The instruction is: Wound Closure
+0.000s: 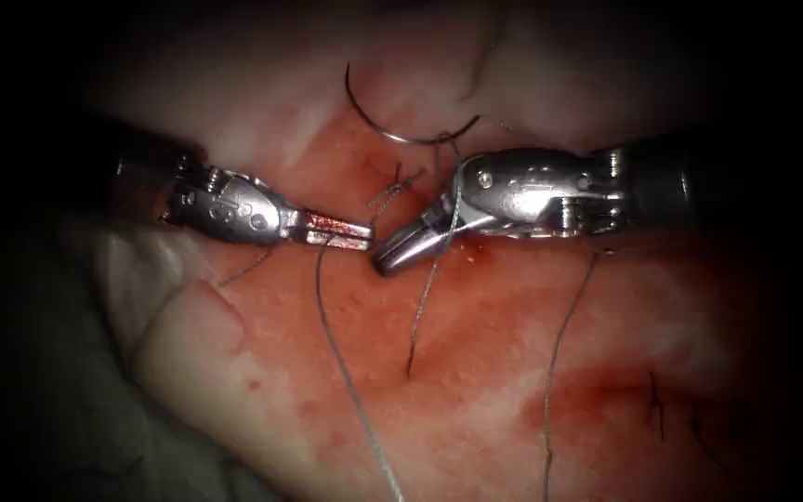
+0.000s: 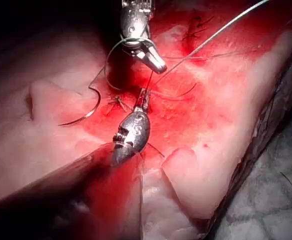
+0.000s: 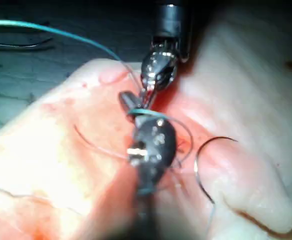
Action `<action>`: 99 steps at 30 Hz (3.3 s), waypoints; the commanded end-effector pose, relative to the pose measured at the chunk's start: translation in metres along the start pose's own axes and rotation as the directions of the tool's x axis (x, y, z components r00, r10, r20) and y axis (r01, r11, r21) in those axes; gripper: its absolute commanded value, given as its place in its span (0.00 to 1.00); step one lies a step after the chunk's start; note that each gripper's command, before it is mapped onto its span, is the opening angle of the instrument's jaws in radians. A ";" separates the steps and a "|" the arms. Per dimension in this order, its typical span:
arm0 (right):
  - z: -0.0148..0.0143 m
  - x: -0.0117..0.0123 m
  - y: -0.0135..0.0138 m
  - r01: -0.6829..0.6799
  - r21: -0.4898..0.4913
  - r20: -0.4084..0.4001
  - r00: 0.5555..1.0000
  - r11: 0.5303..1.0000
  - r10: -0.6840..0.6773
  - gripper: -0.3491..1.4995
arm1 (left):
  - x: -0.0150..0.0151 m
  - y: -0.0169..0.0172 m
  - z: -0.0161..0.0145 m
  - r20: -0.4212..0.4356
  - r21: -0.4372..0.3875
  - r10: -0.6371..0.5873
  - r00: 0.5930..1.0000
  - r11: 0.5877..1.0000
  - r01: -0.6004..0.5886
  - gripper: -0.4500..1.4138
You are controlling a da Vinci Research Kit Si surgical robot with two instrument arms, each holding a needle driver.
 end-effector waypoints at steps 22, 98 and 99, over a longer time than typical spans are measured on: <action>0.0070 -0.0050 -0.0044 0.121 0.164 0.286 0.944 0.979 -0.164 0.73 | -0.0010 -0.0007 0.0011 0.112 -0.003 -0.183 0.977 0.983 0.184 0.00; -0.0112 -0.0114 0.0041 0.126 -0.430 0.490 0.864 0.894 0.114 0.00 | 0.0081 0.0327 -0.0074 0.196 -0.071 -0.276 0.941 0.953 0.294 0.00; -0.0113 -0.0114 0.0040 0.130 -0.429 0.492 0.863 0.894 0.110 0.00 | 0.0080 0.0329 -0.0077 0.195 -0.074 -0.275 0.942 0.953 0.293 0.00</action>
